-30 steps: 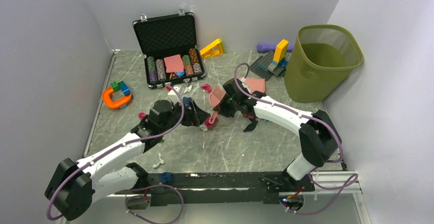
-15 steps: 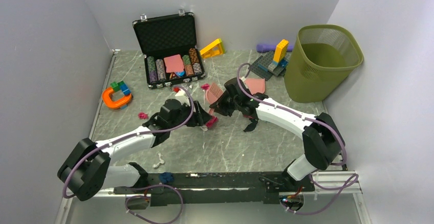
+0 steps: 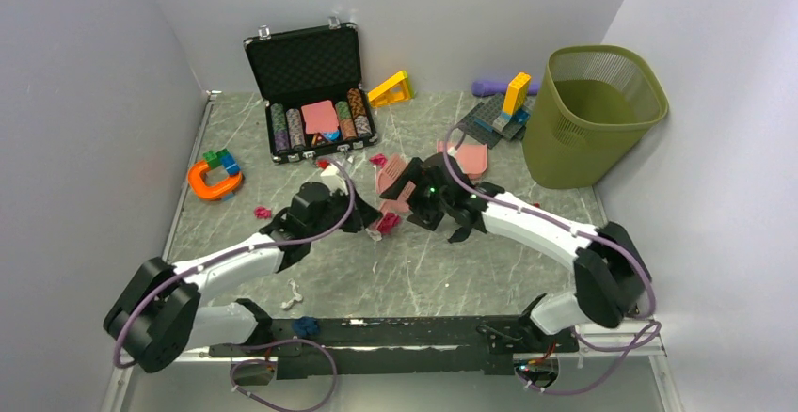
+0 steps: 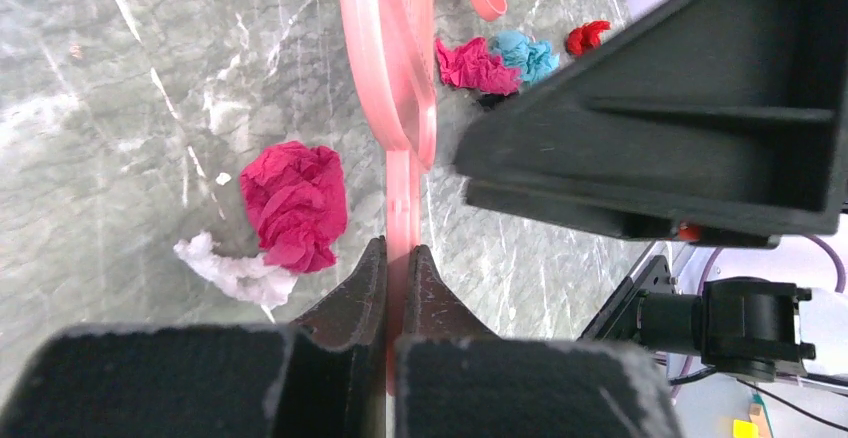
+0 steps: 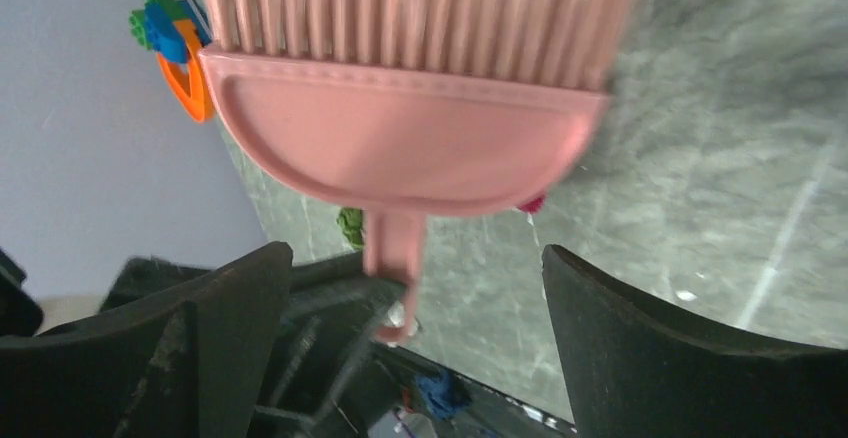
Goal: Sweep away the paper scraps from the table
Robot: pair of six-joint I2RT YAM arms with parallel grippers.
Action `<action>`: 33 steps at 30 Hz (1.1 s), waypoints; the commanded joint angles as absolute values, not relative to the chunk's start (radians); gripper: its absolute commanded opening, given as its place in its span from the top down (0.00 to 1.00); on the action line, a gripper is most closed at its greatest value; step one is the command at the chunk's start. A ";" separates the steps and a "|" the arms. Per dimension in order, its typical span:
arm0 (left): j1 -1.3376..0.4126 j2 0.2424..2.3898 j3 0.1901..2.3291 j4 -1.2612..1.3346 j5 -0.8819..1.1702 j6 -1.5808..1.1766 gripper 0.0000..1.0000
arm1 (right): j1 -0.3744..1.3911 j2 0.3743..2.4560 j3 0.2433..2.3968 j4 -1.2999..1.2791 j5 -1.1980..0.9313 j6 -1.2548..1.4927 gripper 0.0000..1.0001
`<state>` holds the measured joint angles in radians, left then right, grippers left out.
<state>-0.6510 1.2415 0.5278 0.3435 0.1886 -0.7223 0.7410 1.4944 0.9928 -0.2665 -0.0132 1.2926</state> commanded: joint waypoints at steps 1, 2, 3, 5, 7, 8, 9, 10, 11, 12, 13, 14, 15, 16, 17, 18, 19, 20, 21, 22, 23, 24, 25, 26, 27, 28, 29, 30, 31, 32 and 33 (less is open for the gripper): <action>-0.611 1.116 0.507 0.297 0.244 -0.667 1.00 | 0.697 1.308 0.869 -0.209 -0.016 1.188 0.00; -0.599 1.090 0.503 0.264 0.265 -0.655 1.00 | 0.677 1.269 0.835 -0.179 -0.031 1.149 0.00; -0.587 1.061 0.501 0.220 0.284 -0.642 1.00 | 0.658 1.234 0.809 -0.161 -0.043 1.106 0.00; -0.561 1.004 0.502 0.161 0.329 -0.614 1.00 | 0.619 1.172 0.785 -0.172 -0.044 1.010 0.00; -0.535 0.946 0.513 0.072 0.366 -0.589 1.00 | 0.571 1.130 0.784 -0.208 -0.048 0.886 0.00; -0.520 0.914 0.522 0.035 0.392 -0.577 1.00 | 0.549 1.114 0.784 -0.223 -0.052 0.831 0.00; -0.503 0.893 0.531 0.009 0.420 -0.567 1.00 | 0.527 1.097 0.778 -0.224 -0.063 0.778 0.00; -0.485 0.876 0.540 -0.022 0.454 -0.559 1.00 | 0.506 1.078 0.767 -0.210 -0.083 0.729 0.00; -0.468 0.864 0.548 -0.043 0.492 -0.556 1.00 | 0.484 1.059 0.749 -0.184 -0.120 0.685 0.00; -0.449 0.857 0.555 -0.051 0.541 -0.553 1.00 | 0.466 1.035 0.727 -0.128 -0.169 0.647 0.00; -0.430 0.856 0.561 -0.053 0.610 -0.554 1.00 | 0.449 1.023 0.705 -0.081 -0.222 0.615 0.00; -0.411 0.859 0.563 -0.041 0.661 -0.558 1.00 | 0.434 1.016 0.690 -0.042 -0.284 0.589 0.00; -0.383 0.866 0.562 -0.019 0.717 -0.564 1.00 | 0.419 1.015 0.675 -0.011 -0.365 0.569 0.00; -0.372 0.876 0.556 0.019 0.767 -0.578 1.00 | 0.410 1.019 0.670 0.038 -0.434 0.554 0.00; -0.347 0.887 0.548 0.058 0.817 -0.597 1.00 | 0.402 1.030 0.664 0.071 -0.497 0.545 0.00; -0.332 0.898 0.537 0.109 0.864 -0.625 1.00 | 0.398 1.044 0.662 0.102 -0.558 0.542 0.00; -0.322 0.911 0.524 0.170 0.909 -0.659 1.00 | 0.395 1.066 0.663 0.128 -0.616 0.542 0.00; -0.316 0.927 0.511 0.232 0.953 -0.698 1.00 | 0.391 1.090 0.667 0.146 -0.661 0.548 0.00; -0.315 0.944 0.502 0.296 0.990 -0.745 1.00 | 0.388 1.111 0.667 0.169 -0.702 0.557 0.00; -0.314 0.962 0.499 0.345 1.022 -0.772 1.00 | 0.381 1.128 0.659 0.206 -0.736 0.574 0.00; -0.314 0.978 0.497 0.396 1.044 -0.795 1.00 | 0.376 1.141 0.646 0.254 -0.763 0.599 0.00; -0.314 0.991 0.493 0.431 1.063 -0.818 1.00 | 0.367 1.150 0.632 0.300 -0.790 0.632 0.00; -0.314 1.002 0.489 0.458 1.081 -0.837 1.00 | 0.357 1.161 0.621 0.355 -0.820 0.658 0.00; -0.314 1.010 0.488 0.478 1.093 -0.849 1.00 | 0.350 1.173 0.611 0.409 -0.852 0.689 0.00; -0.314 1.017 0.489 0.490 1.107 -0.859 1.00 | 0.343 1.192 0.604 0.488 -0.887 0.715 0.00; -0.315 1.020 0.490 0.498 1.115 -0.867 1.00 | 0.337 1.199 0.599 0.523 -0.916 0.739 0.00; -0.315 1.021 0.494 0.498 1.124 -0.872 1.00 | 0.334 1.216 0.597 0.578 -0.940 0.756 0.00; -0.316 1.022 0.500 0.493 1.137 -0.873 1.00 | 0.333 1.231 0.600 0.599 -0.959 0.764 0.00; -0.315 1.022 0.506 0.486 1.147 -0.872 1.00 | 0.333 1.244 0.608 0.618 -0.981 0.769 0.00; -0.317 1.022 0.512 0.478 1.153 -0.868 1.00 | 0.332 1.263 0.615 0.654 -1.018 0.785 0.00; -0.319 1.022 0.520 0.463 1.159 -0.862 1.00 | 0.334 1.281 0.610 0.716 -1.047 0.820 0.00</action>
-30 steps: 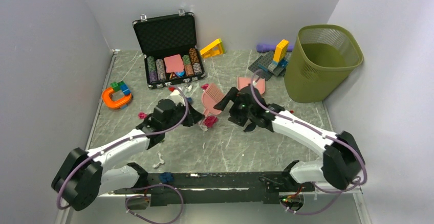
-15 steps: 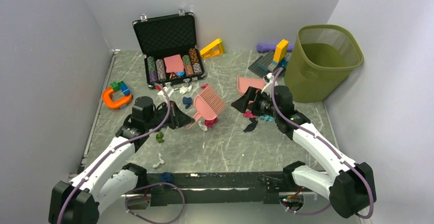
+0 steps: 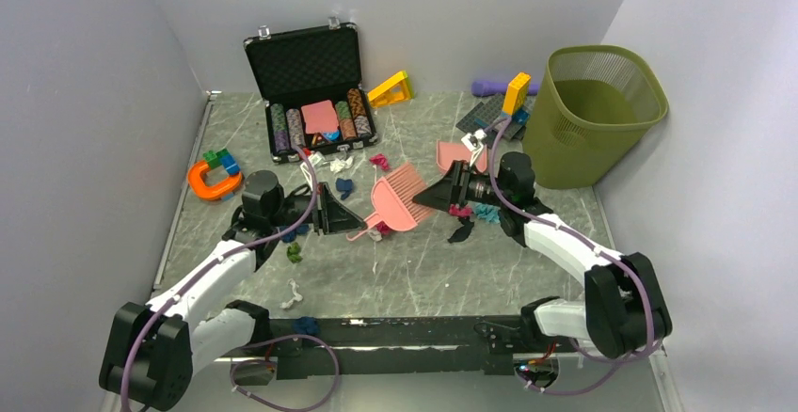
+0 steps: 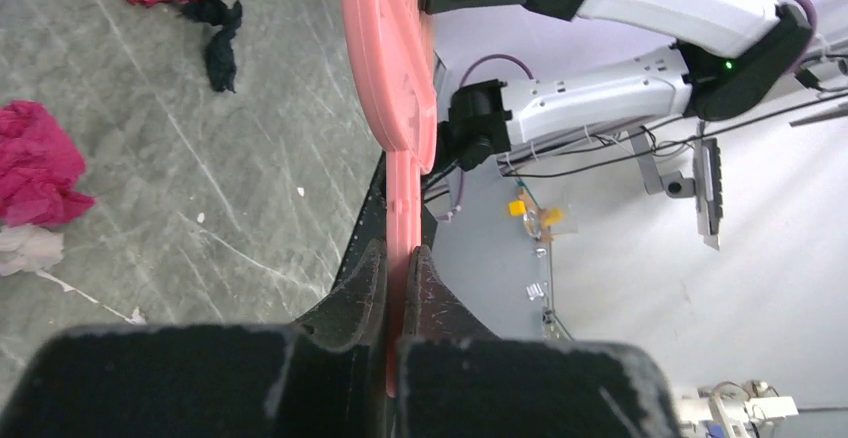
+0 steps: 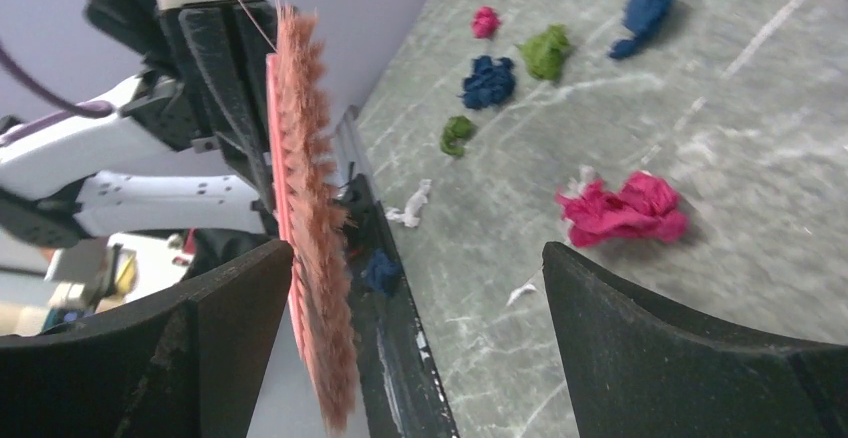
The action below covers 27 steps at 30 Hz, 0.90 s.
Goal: Sweep away the paper scraps from the table
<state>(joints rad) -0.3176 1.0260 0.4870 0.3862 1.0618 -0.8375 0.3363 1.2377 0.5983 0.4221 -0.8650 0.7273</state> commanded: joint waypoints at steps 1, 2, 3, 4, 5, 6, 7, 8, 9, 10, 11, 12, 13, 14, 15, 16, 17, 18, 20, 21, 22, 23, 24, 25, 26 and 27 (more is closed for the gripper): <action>-0.322 1.026 0.529 0.437 1.163 -0.850 1.00 | 0.334 1.299 0.600 0.806 -1.080 0.873 0.00; -0.328 1.032 0.543 0.404 1.162 -0.830 1.00 | 0.334 1.320 0.589 0.909 -1.106 0.937 0.00; -0.334 1.039 0.558 0.359 1.159 -0.804 1.00 | 0.334 1.340 0.578 1.018 -1.127 1.008 0.00; -0.340 1.048 0.579 0.314 1.153 -0.770 1.00 | 0.335 1.365 0.572 1.105 -1.143 1.065 0.00; -0.345 1.054 0.590 0.282 1.146 -0.750 1.00 | 0.335 1.387 0.571 1.168 -1.154 1.111 0.00; -0.349 1.060 0.597 0.264 1.142 -0.744 1.00 | 0.338 1.409 0.570 1.208 -1.162 1.142 0.00; -0.352 1.066 0.603 0.265 1.140 -0.744 1.00 | 0.340 1.431 0.570 1.244 -1.168 1.168 0.00; -0.357 1.073 0.610 0.265 1.142 -0.745 1.00 | 0.340 1.449 0.569 1.281 -1.171 1.202 0.01; -0.361 1.080 0.617 0.260 1.146 -0.744 1.00 | 0.344 1.469 0.568 1.317 -1.174 1.229 0.03; -0.366 1.087 0.627 0.250 1.148 -0.736 1.00 | 0.349 1.486 0.568 1.359 -1.178 1.255 0.05; -0.371 1.095 0.639 0.228 1.145 -0.724 1.00 | 0.353 1.503 0.569 1.414 -1.182 1.284 0.07; -0.376 1.099 0.650 0.205 1.141 -0.710 1.00 | 0.358 1.522 0.574 1.433 -1.188 1.303 0.09; -0.379 1.103 0.658 0.192 1.139 -0.702 1.00 | 0.364 1.540 0.578 1.458 -1.193 1.319 0.12; -0.381 1.110 0.662 0.190 1.141 -0.701 1.00 | 0.369 1.552 0.582 1.471 -1.198 1.328 0.14; -0.384 1.113 0.664 0.197 1.145 -0.705 1.00 | 0.374 1.562 0.584 1.476 -1.201 1.332 0.16; -0.386 1.116 0.664 0.204 1.147 -0.710 1.00 | 0.378 1.566 0.586 1.476 -1.203 1.332 0.18; -0.386 1.119 0.666 0.207 1.147 -0.713 1.00 | 0.383 1.570 0.586 1.472 -1.203 1.327 0.20; -0.387 1.122 0.669 0.205 1.148 -0.711 1.00 | 0.386 1.569 0.586 1.457 -1.205 1.317 0.22; -0.387 1.128 0.678 0.187 1.140 -0.700 1.00 | 0.396 1.561 0.588 1.392 -1.204 1.272 0.27; -0.388 1.131 0.683 0.178 1.138 -0.695 1.00 | 0.402 1.552 0.593 1.335 -1.202 1.234 0.29; -0.388 1.135 0.688 0.173 1.136 -0.691 1.00 | 0.410 1.538 0.598 1.271 -1.197 1.191 0.32; -0.387 1.139 0.691 0.171 1.135 -0.690 1.00 | 0.420 1.520 0.607 1.181 -1.190 1.130 0.37; -0.388 1.143 0.697 0.166 1.133 -0.687 1.00 | 0.430 1.500 0.618 1.072 -1.179 1.058 0.42; -0.388 1.149 0.701 0.160 1.131 -0.684 1.00 | 0.443 1.466 0.634 0.915 -1.161 0.945 0.50; -0.388 1.153 0.705 0.156 1.128 -0.681 1.00 | 0.455 1.450 0.655 0.817 -1.136 0.845 0.59; -0.387 1.156 0.710 0.146 1.124 -0.676 1.00 | 0.467 1.422 0.676 0.640 -1.104 0.756 0.69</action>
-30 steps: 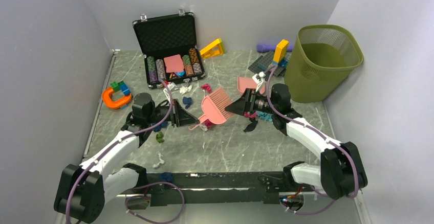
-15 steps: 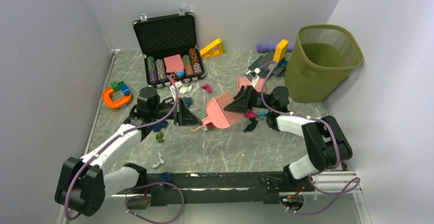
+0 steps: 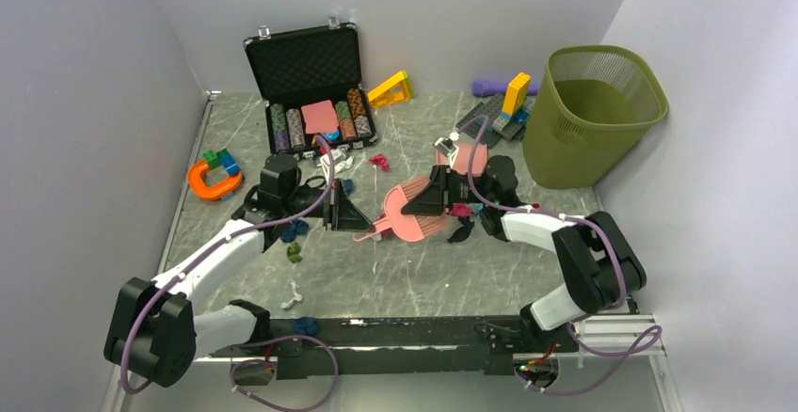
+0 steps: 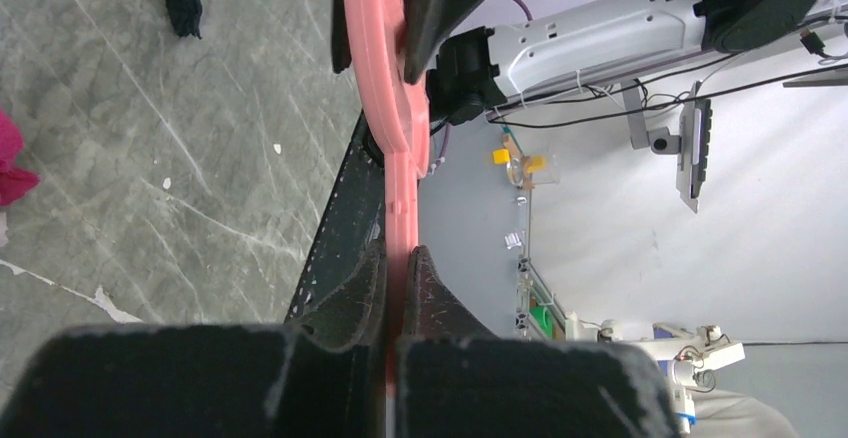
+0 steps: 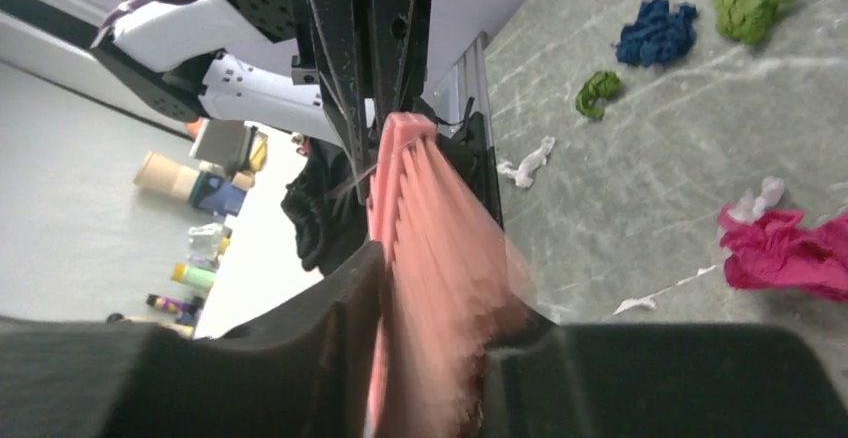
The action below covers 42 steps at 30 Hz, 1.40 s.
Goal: Sweep away the paper scraps from the table
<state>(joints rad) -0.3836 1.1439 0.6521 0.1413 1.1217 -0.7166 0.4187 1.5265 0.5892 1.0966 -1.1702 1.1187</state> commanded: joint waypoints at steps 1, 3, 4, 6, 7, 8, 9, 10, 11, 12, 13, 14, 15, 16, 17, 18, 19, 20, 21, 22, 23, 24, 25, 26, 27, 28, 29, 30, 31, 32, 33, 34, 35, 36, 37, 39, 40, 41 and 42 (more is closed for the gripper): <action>-0.388 1.158 0.716 0.134 1.116 -0.667 1.00 | 0.476 1.399 0.695 0.545 -1.072 0.686 0.77; -0.388 1.156 0.726 0.098 1.088 -0.645 1.00 | 0.488 1.360 0.710 0.460 -1.033 0.630 0.92; -0.388 1.152 0.730 0.082 1.077 -0.634 1.00 | 0.487 1.351 0.706 0.460 -1.028 0.633 0.98; -0.388 1.144 0.730 0.073 1.062 -0.628 1.00 | 0.487 1.335 0.698 0.461 -1.017 0.640 1.00; -0.387 1.140 0.730 0.071 1.055 -0.627 0.99 | 0.488 1.327 0.694 0.459 -1.008 0.641 1.00; -0.388 1.136 0.730 0.070 1.047 -0.627 0.97 | 0.488 1.319 0.687 0.463 -1.002 0.646 1.00; -0.387 1.131 0.728 0.070 1.042 -0.627 0.93 | 0.488 1.311 0.683 0.475 -1.000 0.655 1.00; -0.386 1.125 0.726 0.073 1.039 -0.630 0.86 | 0.486 1.302 0.673 0.488 -0.996 0.666 1.00; -0.386 1.114 0.722 0.077 1.034 -0.631 0.76 | 0.486 1.291 0.668 0.496 -0.989 0.674 1.00; -0.384 1.104 0.718 0.080 1.027 -0.633 0.67 | 0.488 1.280 0.663 0.495 -0.979 0.676 1.00; -0.380 1.091 0.712 0.083 1.020 -0.635 0.58 | 0.488 1.268 0.660 0.490 -0.968 0.677 1.00; -0.376 1.076 0.706 0.083 1.008 -0.637 0.51 | 0.487 1.257 0.660 0.483 -0.961 0.676 1.00; -0.369 1.060 0.697 0.085 0.998 -0.641 0.46 | 0.487 1.247 0.657 0.479 -0.953 0.676 1.00; -0.357 1.044 0.690 0.087 0.989 -0.644 0.38 | 0.487 1.236 0.653 0.476 -0.942 0.679 1.00; -0.348 1.029 0.680 0.095 0.981 -0.652 0.31 | 0.488 1.222 0.646 0.477 -0.924 0.686 1.00; -0.336 1.015 0.668 0.110 0.976 -0.663 0.26 | 0.488 1.210 0.636 0.485 -0.902 0.696 1.00; -0.326 0.999 0.654 0.134 0.969 -0.683 0.20 | 0.487 1.201 0.621 0.518 -0.883 0.723 1.00; -0.317 0.988 0.638 0.167 0.965 -0.707 0.11 | 0.488 1.194 0.607 0.560 -0.868 0.756 1.00; -0.310 0.979 0.618 0.211 0.962 -0.738 0.03 | 0.487 1.192 0.593 0.598 -0.856 0.790 1.00; -0.306 0.971 0.597 0.262 0.953 -0.777 0.01 | 0.488 1.194 0.580 0.640 -0.844 0.820 1.00; -0.305 0.967 0.575 0.325 0.942 -0.820 0.01 | 0.488 1.198 0.570 0.684 -0.834 0.850 1.00; -0.305 0.966 0.551 0.385 0.932 -0.864 0.01 | 0.491 1.203 0.561 0.724 -0.826 0.878 1.00; -0.305 0.968 0.528 0.453 0.918 -0.911 0.01 | 0.494 1.208 0.548 0.768 -0.817 0.903 1.00; -0.305 0.973 0.502 0.519 0.904 -0.951 0.01 | 0.494 1.210 0.537 0.811 -0.809 0.922 1.00; -0.304 0.979 0.478 0.578 0.885 -0.992 0.01 | 0.494 1.214 0.526 0.849 -0.805 0.943 1.00; -0.305 0.986 0.454 0.636 0.871 -1.027 0.01 | 0.496 1.217 0.519 0.884 -0.801 0.962 1.00; -0.305 0.994 0.432 0.687 0.862 -1.058 0.01 | 0.496 1.223 0.515 0.910 -0.802 0.980 1.00; -0.305 1.003 0.416 0.743 0.854 -1.086 0.01 | 0.496 1.228 0.514 0.927 -0.798 0.993 1.00; -0.305 1.014 0.400 0.798 0.851 -1.114 0.02 | 0.497 1.234 0.514 0.937 -0.789 1.004 1.00; -0.305 1.025 0.389 0.843 0.849 -1.139 0.03 | 0.498 1.237 0.514 0.945 -0.777 1.013 1.00; -0.307 1.033 0.380 0.881 0.846 -1.158 0.05 | 0.501 1.242 0.511 0.957 -0.762 1.025 1.00; -0.307 1.039 0.375 0.906 0.843 -1.174 0.07 | 0.505 1.248 0.509 0.973 -0.752 1.036 1.00; -0.307 1.043 0.370 0.925 0.840 -1.186 0.08 | 0.509 1.257 0.511 0.991 -0.744 1.048 1.00; -0.308 1.047 0.371 0.933 0.839 -1.190 0.09 | 0.519 1.272 0.519 0.993 -0.738 1.052 1.00; -0.309 1.049 0.371 0.937 0.839 -1.191 0.10 | 0.529 1.282 0.528 0.989 -0.732 1.052 1.00; -0.312 1.050 0.378 0.929 0.840 -1.190 0.13 | 0.548 1.307 0.539 0.992 -0.719 1.052 1.00; -0.314 1.051 0.383 0.922 0.843 -1.186 0.15 | 0.557 1.322 0.545 0.999 -0.712 1.055 1.00; -0.316 1.051 0.388 0.912 0.845 -1.183 0.18 | 0.561 1.332 0.548 1.005 -0.707 1.057 1.00; -0.317 1.050 0.393 0.906 0.847 -1.180 0.22 | 0.568 1.343 0.552 1.010 -0.703 1.058 1.00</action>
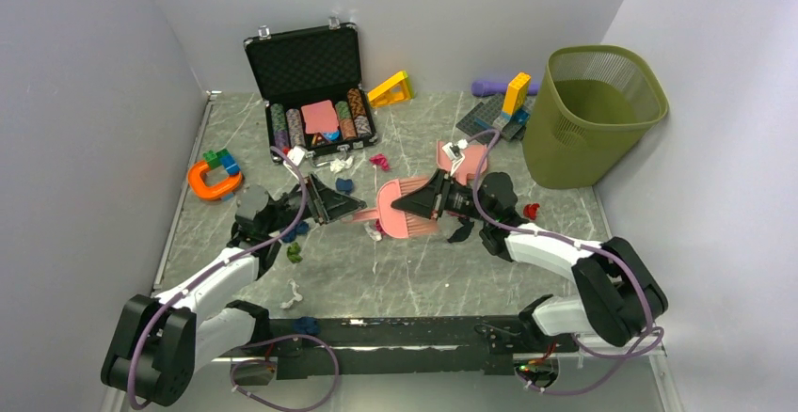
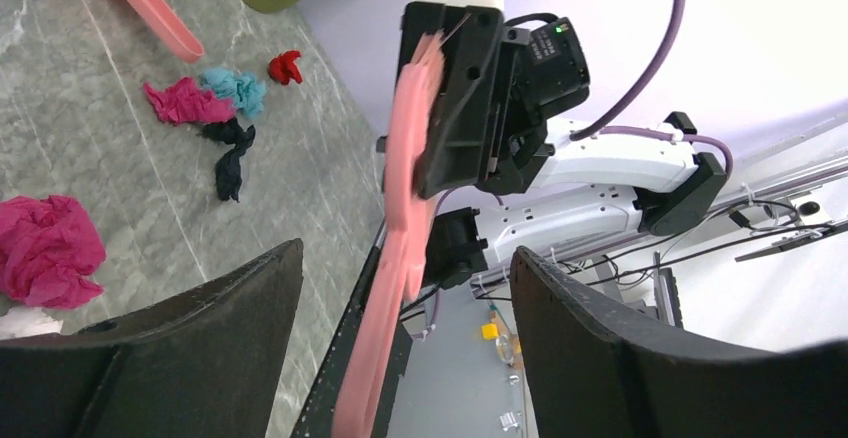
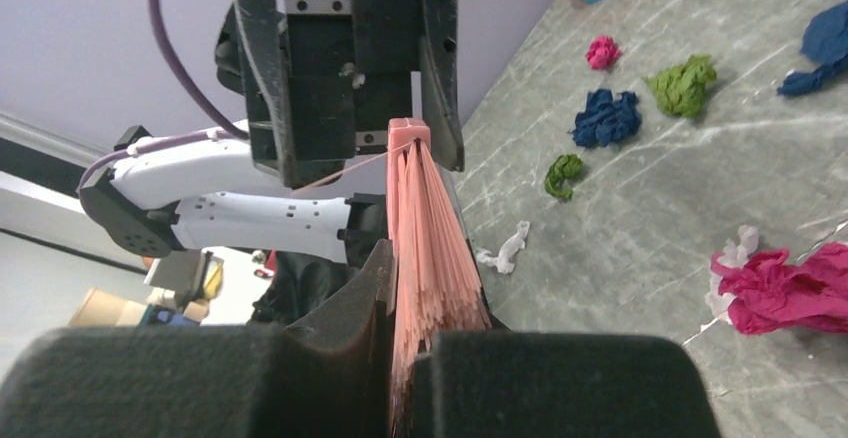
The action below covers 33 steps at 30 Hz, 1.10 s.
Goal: Sweep away the paper scraps from the table
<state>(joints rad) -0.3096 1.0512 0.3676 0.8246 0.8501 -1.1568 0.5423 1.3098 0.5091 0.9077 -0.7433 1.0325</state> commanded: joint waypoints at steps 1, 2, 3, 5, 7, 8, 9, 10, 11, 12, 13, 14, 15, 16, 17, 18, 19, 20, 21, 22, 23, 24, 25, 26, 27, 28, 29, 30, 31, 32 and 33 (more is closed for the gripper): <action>-0.317 1.049 0.394 0.903 0.851 -1.180 0.25 | 0.571 1.352 0.555 1.016 -0.700 1.061 1.00; -0.318 1.047 0.395 0.899 0.851 -1.179 0.27 | 0.574 1.361 0.556 1.023 -0.699 1.064 1.00; -0.317 1.044 0.393 0.892 0.851 -1.177 0.27 | 0.575 1.368 0.557 1.029 -0.697 1.067 1.00; -0.318 1.040 0.391 0.878 0.849 -1.171 0.27 | 0.576 1.380 0.563 1.041 -0.699 1.072 1.00; -0.318 1.037 0.389 0.872 0.850 -1.168 0.30 | 0.577 1.387 0.570 1.041 -0.700 1.074 1.00; -0.318 1.037 0.387 0.872 0.849 -1.169 0.32 | 0.578 1.389 0.575 1.039 -0.699 1.073 1.00; -0.318 1.037 0.386 0.873 0.850 -1.170 0.33 | 0.578 1.387 0.579 1.033 -0.696 1.071 1.00; -0.319 1.038 0.385 0.874 0.850 -1.173 0.34 | 0.579 1.385 0.580 1.026 -0.694 1.066 1.00; -0.319 1.040 0.383 0.873 0.850 -1.173 0.34 | 0.579 1.383 0.584 1.020 -0.691 1.063 1.00; -0.321 1.042 0.382 0.873 0.851 -1.173 0.34 | 0.580 1.381 0.585 1.014 -0.686 1.058 1.00; -0.323 1.045 0.381 0.876 0.852 -1.176 0.34 | 0.581 1.379 0.589 1.004 -0.681 1.052 1.00; -0.324 1.049 0.377 0.887 0.853 -1.181 0.35 | 0.581 1.379 0.597 0.986 -0.679 1.045 1.00; -0.326 1.052 0.373 0.899 0.853 -1.188 0.35 | 0.582 1.378 0.602 0.970 -0.675 1.038 1.00; -0.328 1.055 0.371 0.909 0.853 -1.193 0.36 | 0.583 1.380 0.606 0.958 -0.672 1.031 1.00; -0.330 1.057 0.371 0.917 0.854 -1.196 0.37 | 0.584 1.381 0.609 0.951 -0.669 1.028 1.00; -0.332 1.059 0.371 0.918 0.853 -1.198 0.37 | 0.586 1.384 0.611 0.948 -0.667 1.026 1.00; -0.334 1.060 0.372 0.916 0.854 -1.196 0.37 | 0.587 1.385 0.614 0.942 -0.664 1.025 1.00; -0.335 1.061 0.374 0.909 0.856 -1.194 0.37 | 0.590 1.385 0.616 0.939 -0.660 1.022 1.00; -0.338 1.061 0.377 0.902 0.856 -1.191 0.38 | 0.590 1.387 0.617 0.939 -0.658 1.021 1.00; -0.340 1.062 0.379 0.898 0.855 -1.188 0.38 | 0.592 1.388 0.618 0.937 -0.657 1.019 1.00; -0.341 1.062 0.379 0.898 0.856 -1.188 0.40 | 0.592 1.389 0.622 0.931 -0.654 1.015 1.00; -0.341 1.062 0.379 0.898 0.856 -1.188 0.42 | 0.592 1.389 0.624 0.923 -0.652 1.011 1.00; -0.341 1.061 0.377 0.897 0.859 -1.187 0.45 | 0.594 1.388 0.625 0.916 -0.648 1.006 1.00; -0.341 1.061 0.379 0.896 0.858 -1.185 0.50 | 0.595 1.387 0.626 0.910 -0.647 1.001 1.00; -0.342 1.062 0.378 0.894 0.859 -1.184 0.56 | 0.597 1.388 0.628 0.903 -0.645 0.996 1.00; -0.342 1.062 0.378 0.893 0.860 -1.181 0.64 | 0.599 1.387 0.627 0.896 -0.642 0.992 1.00; -0.341 1.062 0.380 0.890 0.860 -1.179 0.77 | 0.601 1.386 0.628 0.890 -0.641 0.987 1.00; -0.342 1.062 0.382 0.879 0.859 -1.174 0.91 | 0.601 1.384 0.626 0.885 -0.638 0.982 1.00; -0.341 1.061 0.388 0.864 0.861 -1.168 1.00 | 0.603 1.383 0.626 0.881 -0.637 0.978 1.00; -0.343 1.063 0.393 0.853 0.865 -1.162 1.00 | 0.603 1.380 0.624 0.878 -0.636 0.973 1.00; -0.342 1.062 0.396 0.847 0.868 -1.157 1.00 | 0.603 1.376 0.620 0.879 -0.634 0.972 0.99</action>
<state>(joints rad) -0.3336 1.0649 0.3676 0.8333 0.8440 -1.1809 0.5953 1.3911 0.5964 0.8894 -0.6773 1.0264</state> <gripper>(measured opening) 0.079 0.090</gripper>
